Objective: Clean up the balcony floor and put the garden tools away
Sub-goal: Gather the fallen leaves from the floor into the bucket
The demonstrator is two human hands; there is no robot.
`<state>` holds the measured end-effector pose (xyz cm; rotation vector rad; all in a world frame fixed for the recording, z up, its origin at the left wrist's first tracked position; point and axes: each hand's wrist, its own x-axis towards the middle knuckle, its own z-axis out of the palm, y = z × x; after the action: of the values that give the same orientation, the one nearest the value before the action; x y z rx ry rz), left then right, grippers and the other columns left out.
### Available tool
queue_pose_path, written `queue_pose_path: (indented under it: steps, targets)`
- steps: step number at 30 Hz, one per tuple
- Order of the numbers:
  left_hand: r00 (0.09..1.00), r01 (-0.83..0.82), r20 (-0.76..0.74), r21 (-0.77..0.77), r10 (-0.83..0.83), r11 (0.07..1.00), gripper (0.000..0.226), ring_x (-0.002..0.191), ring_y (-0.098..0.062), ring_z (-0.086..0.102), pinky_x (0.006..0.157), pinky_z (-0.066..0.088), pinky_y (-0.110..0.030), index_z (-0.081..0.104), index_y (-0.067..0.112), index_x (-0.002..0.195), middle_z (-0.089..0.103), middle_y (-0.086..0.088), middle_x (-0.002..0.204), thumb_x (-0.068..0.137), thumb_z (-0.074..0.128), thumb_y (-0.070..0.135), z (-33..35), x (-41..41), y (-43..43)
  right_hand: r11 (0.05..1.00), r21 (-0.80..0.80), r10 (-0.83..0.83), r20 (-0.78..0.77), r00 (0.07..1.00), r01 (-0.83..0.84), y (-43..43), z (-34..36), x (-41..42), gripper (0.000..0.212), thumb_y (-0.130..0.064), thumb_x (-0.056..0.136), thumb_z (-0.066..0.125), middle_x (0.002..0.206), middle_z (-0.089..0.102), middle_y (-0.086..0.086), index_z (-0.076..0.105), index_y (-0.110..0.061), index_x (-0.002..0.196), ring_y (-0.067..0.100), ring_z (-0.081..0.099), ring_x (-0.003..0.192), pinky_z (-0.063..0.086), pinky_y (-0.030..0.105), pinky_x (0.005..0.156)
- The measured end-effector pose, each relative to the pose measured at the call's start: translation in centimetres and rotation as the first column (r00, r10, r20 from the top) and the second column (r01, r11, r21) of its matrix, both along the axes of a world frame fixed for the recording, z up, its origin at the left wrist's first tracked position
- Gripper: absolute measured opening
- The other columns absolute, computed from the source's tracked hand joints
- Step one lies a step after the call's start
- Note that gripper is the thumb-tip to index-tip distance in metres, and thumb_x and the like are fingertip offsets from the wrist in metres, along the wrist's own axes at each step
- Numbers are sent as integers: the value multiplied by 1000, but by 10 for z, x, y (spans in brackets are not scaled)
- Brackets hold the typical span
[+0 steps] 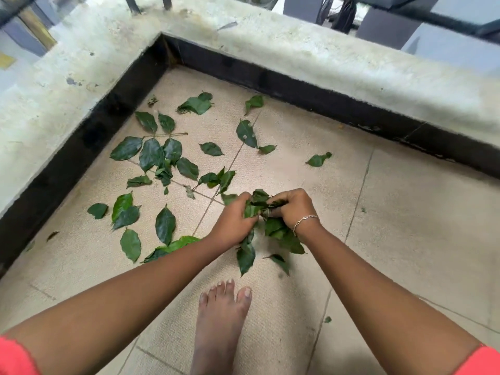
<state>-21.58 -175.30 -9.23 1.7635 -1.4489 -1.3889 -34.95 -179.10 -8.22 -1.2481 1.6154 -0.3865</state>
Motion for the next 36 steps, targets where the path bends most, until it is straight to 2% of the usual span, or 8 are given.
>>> queue_pose_path:
  steps: [7, 15, 18, 26, 30, 32, 33, 36]
  targets:
    - [983, 42, -182, 38, -35, 998, 16, 62, -8, 50, 57, 39, -22, 49, 18, 83, 54, 3, 69, 92, 57, 8, 48, -55, -20, 983, 161, -120, 170, 978, 93, -17, 62, -72, 29, 21, 67, 65, 48, 61, 0, 65, -8, 66, 19, 56, 53, 53, 23, 53]
    - [887, 42, -460, 149, 31, 988, 12, 46, -6, 58, 41, 46, -19, 55, 1, 105, 61, -10, 78, 94, 51, 1, 110, -165, -48, 936, 150, -351, 305, 885, 320, -16, 125, -178, 23, 22, 65, 63, 51, 64, 8, 63, -1, 68, 21, 61, 46, 55, 28, 52]
    - [864, 77, -503, 136, 2, 988, 8, 45, -9, 58, 41, 46, -20, 58, 3, 95, 61, -10, 74, 92, 51, -1, 130, -218, -55, 872, 116, -483, 363, 796, 476, -4, 147, -223, 23, 23, 66, 61, 53, 65, 10, 64, 2, 73, 23, 63, 46, 56, 30, 49]
    - [762, 244, -623, 25, -176, 969, 17, 66, -20, 59, 62, 52, -29, 55, 11, 80, 61, -9, 75, 90, 49, -2, 169, -382, -54, 520, 20, -766, 454, 455, 854, 27, 178, -349, 16, 19, 69, 61, 58, 64, 14, 61, 5, 76, 27, 61, 54, 55, 39, 60]
    - [684, 272, -696, -32, -217, 962, 23, 65, -22, 55, 64, 47, -33, 55, 13, 63, 57, -5, 61, 79, 54, -4, 181, -473, -54, 404, -116, -820, 394, 415, 908, 28, 192, -424, 28, 13, 78, 60, 39, 57, 0, 60, -5, 57, 15, 57, 40, 51, 36, 60]
    - [650, 287, -729, -28, -216, 957, 6, 72, -22, 59, 69, 52, -37, 63, 10, 73, 62, -9, 71, 69, 61, 5, 186, -513, -56, 323, -182, -840, 397, 369, 929, 29, 199, -459, 42, 14, 83, 53, 30, 50, -5, 56, -9, 48, 5, 46, 26, 49, 34, 56]
    - [638, 310, -738, -16, -220, 951, 18, 75, -22, 60, 69, 54, -36, 67, 7, 86, 64, -12, 79, 69, 63, 6, 188, -532, -57, 270, -203, -846, 417, 332, 941, 30, 204, -474, 42, 16, 82, 52, 29, 49, -6, 56, -9, 47, 4, 44, 25, 50, 35, 57]
    - [650, 417, -697, -5, -302, 909, 30, 72, -24, 62, 51, 54, -27, 62, -4, 111, 64, -18, 92, 83, 60, 6, 193, -577, -60, 170, -305, -879, 382, 284, 937, 35, 210, -518, 26, 16, 72, 62, 46, 62, 2, 59, -6, 60, 13, 61, 44, 56, 40, 63]
